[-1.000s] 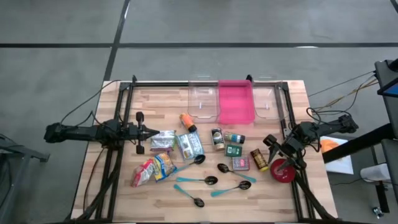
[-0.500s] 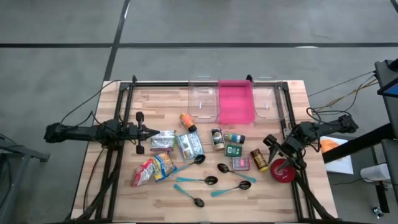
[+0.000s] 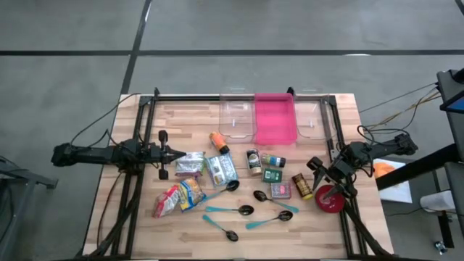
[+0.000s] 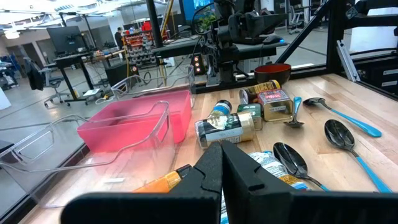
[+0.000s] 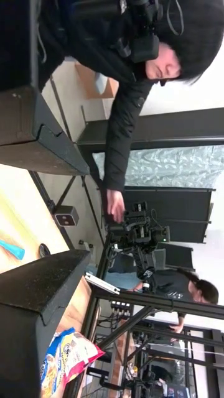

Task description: Pick & Place Food Item

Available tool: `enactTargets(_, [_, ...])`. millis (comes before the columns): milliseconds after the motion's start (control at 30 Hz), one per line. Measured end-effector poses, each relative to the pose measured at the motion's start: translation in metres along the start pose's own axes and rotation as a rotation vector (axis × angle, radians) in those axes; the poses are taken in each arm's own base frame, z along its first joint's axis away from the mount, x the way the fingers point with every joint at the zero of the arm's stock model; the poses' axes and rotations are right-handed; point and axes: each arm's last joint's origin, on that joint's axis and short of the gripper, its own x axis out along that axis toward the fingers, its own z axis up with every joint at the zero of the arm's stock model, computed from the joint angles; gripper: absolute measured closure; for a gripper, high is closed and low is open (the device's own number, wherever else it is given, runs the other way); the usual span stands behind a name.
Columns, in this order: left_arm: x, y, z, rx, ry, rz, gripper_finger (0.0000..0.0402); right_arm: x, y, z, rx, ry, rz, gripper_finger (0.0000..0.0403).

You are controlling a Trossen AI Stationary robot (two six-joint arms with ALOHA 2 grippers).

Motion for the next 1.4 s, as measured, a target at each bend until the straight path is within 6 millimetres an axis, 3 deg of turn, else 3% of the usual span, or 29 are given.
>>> enactTargets(400, [0.000, 0.001, 0.004, -0.006, -0.045, 0.009, 0.0401, 0.000, 0.000, 0.000, 0.000, 0.000, 0.000, 0.0197])
enactTargets(667, [-0.005, 0.006, 0.032, -0.057, -0.332, 0.049, 0.0401, 0.000, 0.000, 0.000, 0.001, 0.000, 0.000, 0.0197])
enactTargets(867, [-0.010, 0.010, 0.055, -0.062, -0.375, 0.039, 0.0401, 0.000, 0.000, 0.000, 0.000, 0.000, 0.000, 0.0197])
enactTargets(1067, [-0.007, 0.013, 0.077, -0.043, -0.297, 0.009, 0.0401, 0.000, 0.000, 0.000, 0.000, 0.000, 0.000, 0.0197])
enactTargets(1400, [0.018, 0.018, 0.117, -0.034, -0.093, -0.026, 0.0401, 0.000, 0.000, 0.000, 0.000, 0.000, 0.000, 0.0197])
